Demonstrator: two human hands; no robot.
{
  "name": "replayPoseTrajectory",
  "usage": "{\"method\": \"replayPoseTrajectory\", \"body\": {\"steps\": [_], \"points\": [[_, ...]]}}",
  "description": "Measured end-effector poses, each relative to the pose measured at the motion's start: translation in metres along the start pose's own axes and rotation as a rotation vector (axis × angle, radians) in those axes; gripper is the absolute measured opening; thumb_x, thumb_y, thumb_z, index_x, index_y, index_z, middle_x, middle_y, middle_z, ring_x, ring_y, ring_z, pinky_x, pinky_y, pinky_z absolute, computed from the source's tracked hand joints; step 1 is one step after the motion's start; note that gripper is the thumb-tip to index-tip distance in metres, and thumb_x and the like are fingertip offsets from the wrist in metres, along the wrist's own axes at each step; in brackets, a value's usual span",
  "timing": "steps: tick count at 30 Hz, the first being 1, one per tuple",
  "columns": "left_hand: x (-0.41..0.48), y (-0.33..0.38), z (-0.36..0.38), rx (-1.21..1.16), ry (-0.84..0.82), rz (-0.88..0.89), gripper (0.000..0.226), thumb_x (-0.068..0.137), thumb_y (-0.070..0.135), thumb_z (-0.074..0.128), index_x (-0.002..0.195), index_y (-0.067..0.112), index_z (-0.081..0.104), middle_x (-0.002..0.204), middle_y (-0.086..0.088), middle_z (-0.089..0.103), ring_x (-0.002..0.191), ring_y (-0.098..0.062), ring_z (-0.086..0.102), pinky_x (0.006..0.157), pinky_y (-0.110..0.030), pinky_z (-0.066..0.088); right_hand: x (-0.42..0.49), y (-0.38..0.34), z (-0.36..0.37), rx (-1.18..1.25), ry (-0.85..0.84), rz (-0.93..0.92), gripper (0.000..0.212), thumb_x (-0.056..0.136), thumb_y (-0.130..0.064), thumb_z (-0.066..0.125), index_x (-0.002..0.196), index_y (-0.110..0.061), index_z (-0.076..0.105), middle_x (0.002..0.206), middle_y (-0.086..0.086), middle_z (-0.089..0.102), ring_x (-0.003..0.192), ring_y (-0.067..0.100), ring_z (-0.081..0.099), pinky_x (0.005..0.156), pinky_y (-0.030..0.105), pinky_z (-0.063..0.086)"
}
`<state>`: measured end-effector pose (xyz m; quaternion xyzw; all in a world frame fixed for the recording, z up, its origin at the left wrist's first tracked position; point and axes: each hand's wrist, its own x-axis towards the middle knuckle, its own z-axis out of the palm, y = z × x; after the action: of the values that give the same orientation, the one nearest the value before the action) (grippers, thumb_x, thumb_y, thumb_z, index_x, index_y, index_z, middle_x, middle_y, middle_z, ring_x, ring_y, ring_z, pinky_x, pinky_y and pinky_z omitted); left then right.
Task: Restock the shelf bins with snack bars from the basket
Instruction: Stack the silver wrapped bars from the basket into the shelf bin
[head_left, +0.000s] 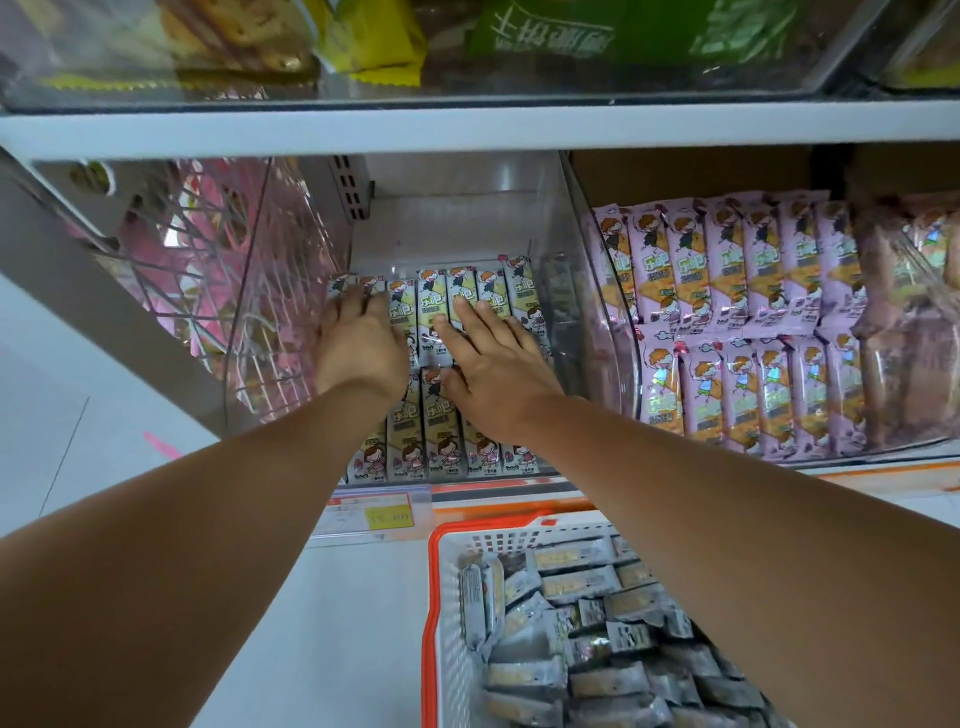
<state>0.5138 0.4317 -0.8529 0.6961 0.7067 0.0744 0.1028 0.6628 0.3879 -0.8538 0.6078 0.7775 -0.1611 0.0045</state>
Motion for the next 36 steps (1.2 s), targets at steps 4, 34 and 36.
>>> {"method": "replayPoseTrajectory", "body": {"steps": [4, 34, 36], "points": [[-0.008, -0.004, -0.005, 0.076, -0.104, 0.047, 0.054, 0.103, 0.029, 0.032, 0.154, 0.017, 0.019, 0.162, -0.008, 0.010, 0.148, -0.030, 0.009, 0.118, -0.046, 0.022, 0.000, -0.001, -0.001, -0.021, 0.005, -0.003, 0.058, 0.105, -0.040, 0.020, 0.156, -0.026, -0.004, 0.163, 0.000, -0.013, 0.149, 0.017, -0.016, 0.120, 0.038, -0.010], [-0.331, -0.046, 0.129, -0.183, -0.434, -0.055, 0.074, 0.099, 0.021, 0.039, 0.153, 0.013, -0.011, 0.163, -0.006, -0.003, 0.147, -0.023, 0.019, 0.115, -0.031, 0.024, -0.258, 0.011, 0.229, 0.247, -0.828, 0.192, 0.035, 0.099, -0.023, 0.047, 0.133, -0.016, 0.048, 0.120, 0.008, 0.058, 0.096, 0.021, 0.059, 0.075, 0.031, 0.046], [-0.342, -0.046, 0.139, -0.254, -0.397, -0.050, 0.074, 0.098, 0.021, 0.040, 0.152, 0.015, -0.011, 0.163, -0.008, 0.001, 0.144, -0.027, 0.028, 0.112, -0.035, 0.032, -0.261, 0.007, 0.256, 0.255, -0.846, 0.232, 0.035, 0.099, -0.026, 0.049, 0.132, -0.016, 0.047, 0.118, 0.007, 0.059, 0.090, 0.017, 0.056, 0.070, 0.028, 0.043]]}}
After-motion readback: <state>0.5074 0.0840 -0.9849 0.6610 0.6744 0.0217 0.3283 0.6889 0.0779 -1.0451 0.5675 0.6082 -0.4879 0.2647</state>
